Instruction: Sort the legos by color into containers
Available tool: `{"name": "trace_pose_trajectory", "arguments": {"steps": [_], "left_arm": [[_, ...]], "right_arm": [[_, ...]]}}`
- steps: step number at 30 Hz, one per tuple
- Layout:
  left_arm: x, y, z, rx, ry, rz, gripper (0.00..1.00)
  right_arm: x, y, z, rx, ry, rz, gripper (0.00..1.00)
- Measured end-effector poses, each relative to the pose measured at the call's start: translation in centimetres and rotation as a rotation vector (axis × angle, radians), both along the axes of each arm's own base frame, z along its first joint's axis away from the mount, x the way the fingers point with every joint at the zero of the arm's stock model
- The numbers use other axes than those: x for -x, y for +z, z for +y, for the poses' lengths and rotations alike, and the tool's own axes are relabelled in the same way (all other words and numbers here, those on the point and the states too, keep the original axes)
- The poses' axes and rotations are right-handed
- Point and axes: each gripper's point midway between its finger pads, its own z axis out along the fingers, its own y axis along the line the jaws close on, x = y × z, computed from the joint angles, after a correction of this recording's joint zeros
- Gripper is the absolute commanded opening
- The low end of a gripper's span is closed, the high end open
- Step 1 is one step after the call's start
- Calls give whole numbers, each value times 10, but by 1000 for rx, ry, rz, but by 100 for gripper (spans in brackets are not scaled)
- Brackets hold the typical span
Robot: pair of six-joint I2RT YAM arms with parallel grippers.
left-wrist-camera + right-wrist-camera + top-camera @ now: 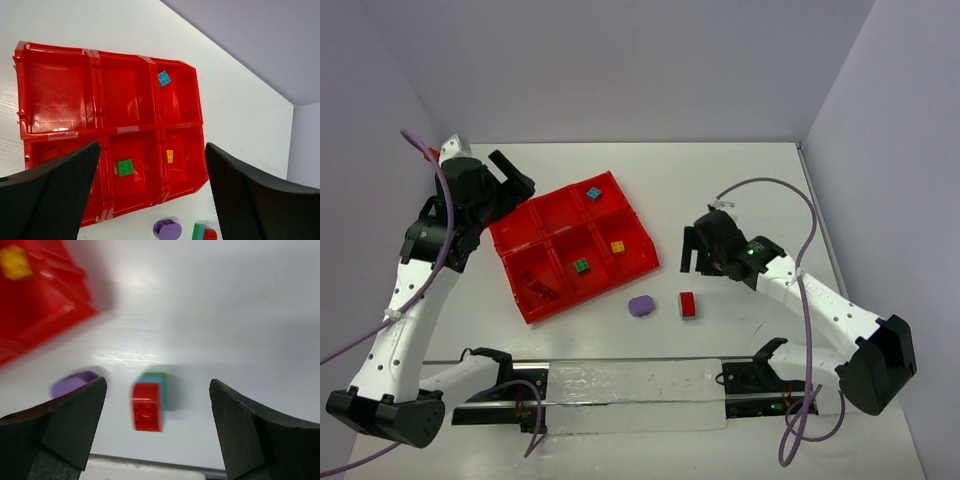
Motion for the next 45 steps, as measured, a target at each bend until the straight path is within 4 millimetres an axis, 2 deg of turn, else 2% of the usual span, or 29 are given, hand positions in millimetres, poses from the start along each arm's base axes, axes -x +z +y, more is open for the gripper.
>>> {"name": "trace_pose_trajectory", "arguments": {"steps": [5,10,18,25,31,35,38,41,43,45], "left_arm": [[-4,-1,-6,13,-23,-1,93],[-5,0,-9,20,-35,-7,93],[-6,-5,-12,26,-50,4,92],[-6,-6,-13,26,-52,6,92],[-6,-6,-13,28,-56,7,92],[-7,-6,-13,27,-56,9,92],[-7,-7,-13,26,-56,10,92],[-7,-7,-13,23,-58,10,92],[-7,-8,-13,19,-60,12,92],[-8,-9,-14,18,-66,14,92]], "right_arm": [[24,-34,-7,18,18,108,86],[38,-52,-1,2,61,177,85],[51,-57,23,-4,169,188,83],[52,-59,28,-5,181,190,72],[57,-63,34,2,207,198,68],[63,-73,38,33,235,230,53],[64,-79,38,53,241,247,26],[61,-77,39,58,234,238,9],[58,-73,40,63,231,225,1],[53,-64,42,60,228,206,0]]}}
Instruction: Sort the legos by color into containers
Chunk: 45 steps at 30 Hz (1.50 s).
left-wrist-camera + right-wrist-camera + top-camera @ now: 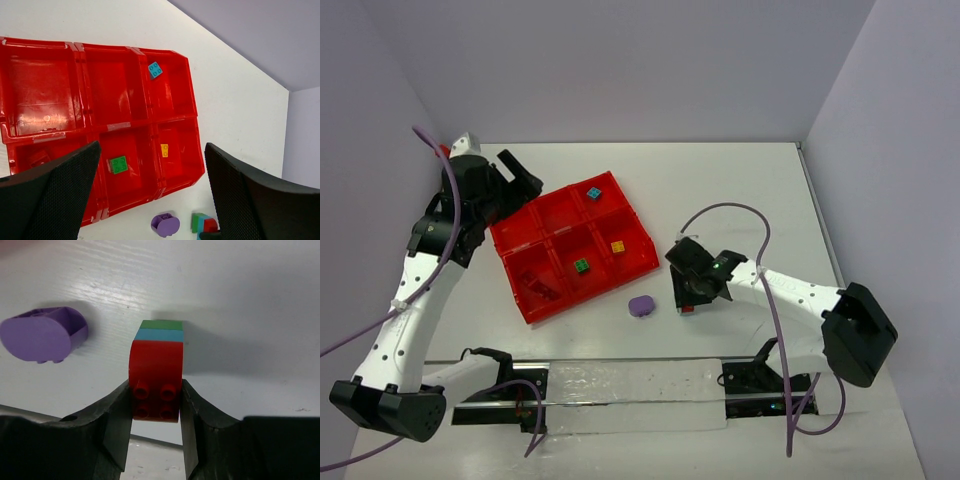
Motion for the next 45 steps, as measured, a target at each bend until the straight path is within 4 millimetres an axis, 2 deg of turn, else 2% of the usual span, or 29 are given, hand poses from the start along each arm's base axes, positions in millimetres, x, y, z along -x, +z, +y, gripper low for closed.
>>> {"name": "trace_pose_trajectory", "arguments": {"steps": [4,7,10,13,17,20,23,27,30,33,38,45], "left_arm": [[-3,-5,-7,11,-35,-4,91],[-4,-14,-21,42,-107,-2,90],[-3,-29,-41,85,-205,17,90],[2,-41,-68,160,-355,2,90],[16,-57,-102,309,-539,-27,89],[29,-56,-121,427,-661,-76,89],[46,-54,-131,505,-761,-105,89],[62,-32,-139,550,-875,-181,89],[72,-14,-142,555,-947,-251,89],[81,-5,-144,558,-1001,-298,88],[101,-2,-147,602,-1095,-323,88],[125,12,-153,622,-1219,-365,85]], "right_arm": [[-14,29,11,-40,7,-60,0],[-25,59,23,-96,17,-118,0],[-35,90,36,-175,40,-166,0],[-41,120,51,-305,77,-193,1],[-52,156,66,-502,127,-234,2],[-48,178,83,-624,209,-237,2],[-39,203,100,-749,302,-234,2],[-31,230,112,-876,388,-241,2],[-28,247,118,-951,429,-246,2],[-26,256,122,-997,458,-242,3],[-22,262,127,-1040,488,-227,3],[-25,263,134,-1066,503,-196,3]]}}
